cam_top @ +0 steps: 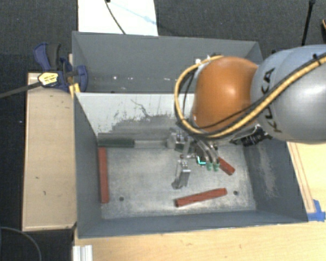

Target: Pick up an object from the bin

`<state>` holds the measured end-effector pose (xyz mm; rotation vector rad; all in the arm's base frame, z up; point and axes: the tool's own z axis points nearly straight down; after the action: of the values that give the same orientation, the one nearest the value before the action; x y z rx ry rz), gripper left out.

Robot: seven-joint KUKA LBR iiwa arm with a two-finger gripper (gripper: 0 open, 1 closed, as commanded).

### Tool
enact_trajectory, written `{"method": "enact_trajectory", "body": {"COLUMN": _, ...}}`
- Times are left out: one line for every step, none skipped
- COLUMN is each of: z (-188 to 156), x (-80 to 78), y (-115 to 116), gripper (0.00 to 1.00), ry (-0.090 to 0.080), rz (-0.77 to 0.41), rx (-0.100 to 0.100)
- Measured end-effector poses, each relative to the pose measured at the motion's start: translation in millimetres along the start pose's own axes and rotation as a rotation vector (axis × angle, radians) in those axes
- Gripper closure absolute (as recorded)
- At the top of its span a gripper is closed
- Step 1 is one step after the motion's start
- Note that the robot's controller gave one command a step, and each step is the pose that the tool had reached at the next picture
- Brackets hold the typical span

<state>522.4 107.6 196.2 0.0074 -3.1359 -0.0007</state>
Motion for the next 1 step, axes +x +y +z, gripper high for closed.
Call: {"method": "enact_trajectory", "body": {"z": 70.6, "x": 36.2, "y": -93.2, "gripper": 0.0, "ry": 0.002, "rz": -0.013, "rx": 0.004}}
